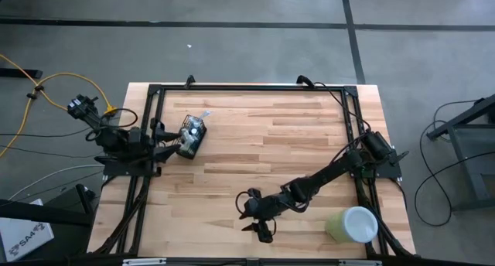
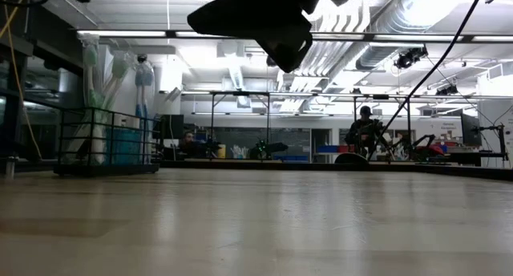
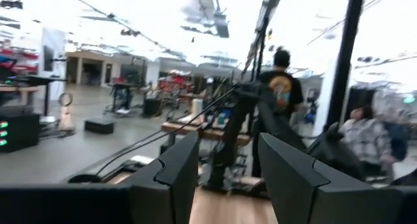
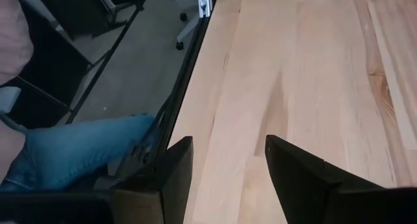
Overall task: Pick & Place toothbrushing station
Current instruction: Return to Home Position
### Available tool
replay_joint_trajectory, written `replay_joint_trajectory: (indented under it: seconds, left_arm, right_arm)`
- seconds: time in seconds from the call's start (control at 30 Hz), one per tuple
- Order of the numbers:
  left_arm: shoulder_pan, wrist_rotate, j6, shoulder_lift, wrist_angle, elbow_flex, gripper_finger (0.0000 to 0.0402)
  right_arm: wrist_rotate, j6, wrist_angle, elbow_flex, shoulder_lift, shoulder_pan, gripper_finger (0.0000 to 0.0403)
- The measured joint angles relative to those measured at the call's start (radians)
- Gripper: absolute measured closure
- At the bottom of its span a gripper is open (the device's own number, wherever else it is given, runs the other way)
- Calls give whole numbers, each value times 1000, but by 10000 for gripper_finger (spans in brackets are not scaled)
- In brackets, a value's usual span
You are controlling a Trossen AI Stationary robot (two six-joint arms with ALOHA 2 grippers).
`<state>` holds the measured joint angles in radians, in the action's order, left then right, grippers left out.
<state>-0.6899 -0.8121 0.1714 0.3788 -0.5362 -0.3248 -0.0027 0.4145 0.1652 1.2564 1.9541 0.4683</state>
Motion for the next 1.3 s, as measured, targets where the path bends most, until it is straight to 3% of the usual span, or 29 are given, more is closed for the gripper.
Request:
replay_joint_trajectory:
  seconds: [0.37, 0.7, 1.07, 1.3]
  left_arm:
    - [35, 275, 90, 195, -320, -13, 248]
    - [136, 445, 20, 459, -330, -202, 248]
    - [132, 446, 14, 487, -302, -254, 248]
    - [82, 445, -28, 487, -302, -254, 248]
  right_arm:
    - [3, -1, 4, 0, 0, 0, 219]
    - [2, 0, 4, 0, 0, -18, 219]
    - [0, -39, 49, 0, -17, -49, 219]
    - [-22, -106, 69, 0, -95, -58, 219]
